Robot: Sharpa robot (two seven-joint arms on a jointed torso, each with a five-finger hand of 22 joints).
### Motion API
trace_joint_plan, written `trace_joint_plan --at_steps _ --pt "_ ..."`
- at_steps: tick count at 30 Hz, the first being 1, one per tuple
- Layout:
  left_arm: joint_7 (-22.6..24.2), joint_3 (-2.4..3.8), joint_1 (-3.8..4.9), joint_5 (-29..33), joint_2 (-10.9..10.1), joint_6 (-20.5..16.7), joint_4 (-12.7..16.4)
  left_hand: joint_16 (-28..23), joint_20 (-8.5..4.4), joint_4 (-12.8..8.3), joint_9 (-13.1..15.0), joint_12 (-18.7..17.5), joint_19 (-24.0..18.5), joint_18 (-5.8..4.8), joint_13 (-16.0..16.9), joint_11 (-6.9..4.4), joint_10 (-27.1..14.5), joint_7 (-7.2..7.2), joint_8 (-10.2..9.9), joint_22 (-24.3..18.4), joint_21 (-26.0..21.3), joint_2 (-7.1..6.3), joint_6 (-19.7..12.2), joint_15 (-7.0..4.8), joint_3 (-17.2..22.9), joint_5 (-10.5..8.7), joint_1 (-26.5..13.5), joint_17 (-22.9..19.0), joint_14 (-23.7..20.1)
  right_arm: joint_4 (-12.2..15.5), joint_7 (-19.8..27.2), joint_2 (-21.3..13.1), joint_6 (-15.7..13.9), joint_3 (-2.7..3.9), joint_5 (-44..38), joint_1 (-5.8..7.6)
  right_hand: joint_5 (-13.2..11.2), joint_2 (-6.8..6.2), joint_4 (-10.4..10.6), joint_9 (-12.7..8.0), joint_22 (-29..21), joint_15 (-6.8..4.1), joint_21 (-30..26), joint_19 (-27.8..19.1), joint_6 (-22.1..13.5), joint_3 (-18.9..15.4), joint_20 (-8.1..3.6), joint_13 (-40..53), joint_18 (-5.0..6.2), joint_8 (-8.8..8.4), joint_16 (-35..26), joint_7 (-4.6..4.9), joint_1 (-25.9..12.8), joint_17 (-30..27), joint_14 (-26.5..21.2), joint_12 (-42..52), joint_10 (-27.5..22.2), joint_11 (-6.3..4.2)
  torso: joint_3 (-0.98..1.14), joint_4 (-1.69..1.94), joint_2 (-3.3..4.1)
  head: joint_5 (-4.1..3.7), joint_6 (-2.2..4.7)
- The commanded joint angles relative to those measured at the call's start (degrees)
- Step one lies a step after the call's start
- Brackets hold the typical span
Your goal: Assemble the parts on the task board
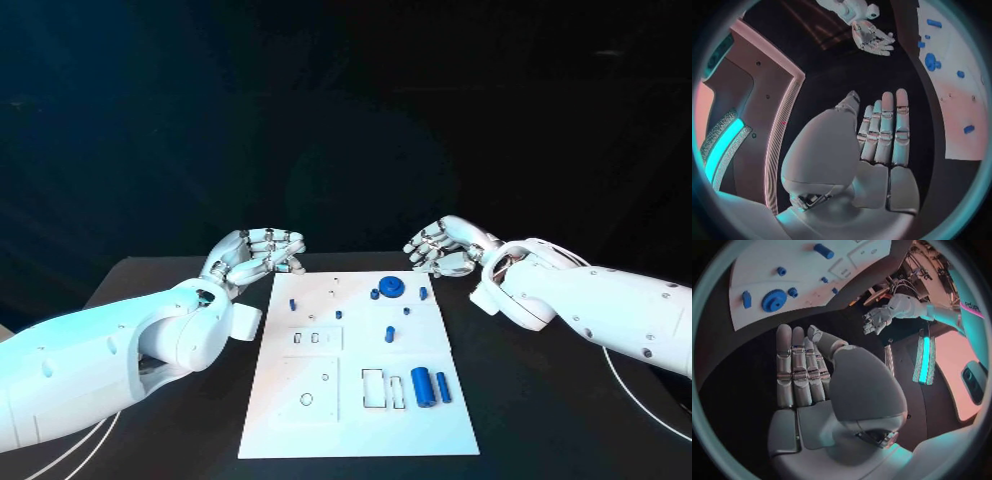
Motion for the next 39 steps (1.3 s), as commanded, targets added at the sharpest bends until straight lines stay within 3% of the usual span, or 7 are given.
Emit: trace_joint_plan --at_steps 1,9,20,23,24,29,39 --pt "-2.2 0.09 0.26 -4.2 -1.6 4.7 2.6 -1.5 -0.21 0.2 0.1 -0.7 -0.1 0.63 -0.3 0.24 -0.1 0.02 -0.4 -0.2 -0.1 -0.44 -0.5 0.20 0.4 0.06 -0.3 -0.3 -0.6 0.0 -4.0 0.6 2.0 0.02 -11.8 0.98 0.0 -1.42 1.0 0.5 7.0 -1.23 5.9 4.4 1.5 2.6 -0.63 0.3 -0.45 -0.14 2.0 -0.40 -2.5 2.5 4.4 0.3 3.8 -1.10 0.08 0.42 1.86 -0.24 0.43" --pt "-3.0 0.18 0.45 -4.9 -3.9 5.8 6.9 -2.6 0.10 0.2 0.1 -1.6 -0.2 0.60 -0.6 0.63 -0.4 0.50 -0.9 -0.5 -0.3 -0.99 -1.0 0.51 0.1 0.05 -2.1 -0.1 0.0 1.2 -7.8 2.0 1.8 -0.21 -20.9 2.70 0.0 -5.98 2.5 1.2 4.3 -0.45 3.5 -0.2 -1.0 7.7 -0.30 0.0 0.08 -2.23 3.5 0.53 -2.6 11.5 -0.4 -0.3 0.6 0.06 -0.29 1.19 3.55 -0.72 1.20" --pt "-3.2 0.22 0.56 -5.0 -3.7 6.5 7.3 -3.4 0.40 0.2 0.3 -2.1 -0.6 0.57 -0.6 0.87 -0.5 0.73 -1.1 -0.8 -0.7 -0.84 -1.2 0.82 0.0 0.05 -3.2 0.1 -0.4 2.4 -11.5 3.5 2.7 -1.13 -24.4 3.19 0.0 -5.14 4.7 2.4 -7.0 -0.85 -11.3 10.5 -3.6 2.2 -1.81 0.3 0.40 -3.56 -3.3 -0.84 0.4 9.8 -2.1 0.6 -4.3 -0.60 -0.62 1.67 4.75 -1.13 1.30" --pt "-3.3 0.22 0.57 -5.0 -3.5 6.7 7.1 -3.9 0.54 0.2 0.3 -2.2 -0.9 0.57 -0.6 0.95 -0.5 0.81 -1.2 -1.0 -1.0 -0.72 -1.3 0.95 0.0 0.05 -3.7 0.2 -0.7 2.4 -12.3 4.0 1.3 -1.40 -25.5 3.17 0.0 -6.35 5.6 3.7 -3.4 -0.92 -7.5 12.7 -1.2 3.1 -2.09 1.1 -0.09 -1.53 0.2 -0.38 -0.5 16.0 0.9 1.0 2.0 -1.08 -0.66 1.76 4.95 -1.10 1.28" --pt "-3.3 0.22 0.57 -5.0 -3.4 6.8 7.0 -4.0 0.56 0.2 0.3 -2.3 -1.0 0.57 -0.6 0.96 -0.5 0.81 -1.2 -1.0 -1.1 -0.71 -1.3 0.96 0.0 0.05 -3.7 0.2 -0.8 2.5 -12.4 4.1 0.8 -1.46 -25.6 3.16 0.0 -6.63 5.6 4.2 11.7 -1.28 4.3 17.0 -0.5 3.7 -2.31 1.7 -2.05 -0.89 3.0 -0.65 -0.5 19.2 2.8 1.7 4.1 -1.82 -0.67 1.84 5.02 -1.21 1.26" --pt "-3.6 0.22 0.57 -5.0 -3.2 7.0 6.9 -4.4 0.67 0.2 0.4 -2.4 -1.2 0.57 -0.6 1.04 -0.6 0.89 -1.3 -1.2 -1.3 -0.54 -1.3 1.06 0.0 0.05 -3.9 0.2 -1.0 2.8 -12.6 4.4 -0.9 -1.61 -25.3 3.09 0.0 -6.96 4.2 6.6 14.4 0.48 8.9 5.3 -2.4 7.4 0.39 5.4 -1.14 -0.19 20.6 0.41 0.9 39.9 -15.4 2.1 3.2 -0.29 -0.64 1.99 5.15 -1.16 1.16" --pt "-4.3 0.21 0.57 -5.0 -2.9 7.7 6.4 -5.2 0.92 0.2 0.5 -2.7 -1.6 0.58 -0.7 1.27 -0.8 1.13 -1.5 -1.6 -1.8 -0.40 -1.6 1.31 0.1 0.04 -4.3 0.3 -1.5 2.2 -13.5 5.4 -1.9 -2.00 -25.2 2.84 -0.1 -7.53 5.1 8.2 30.4 -0.78 20.7 14.4 -1.6 8.8 -0.17 11.2 -3.46 0.40 28.5 0.15 -1.7 41.5 -9.9 6.4 3.9 -1.12 -0.64 1.95 5.23 -1.01 0.98"
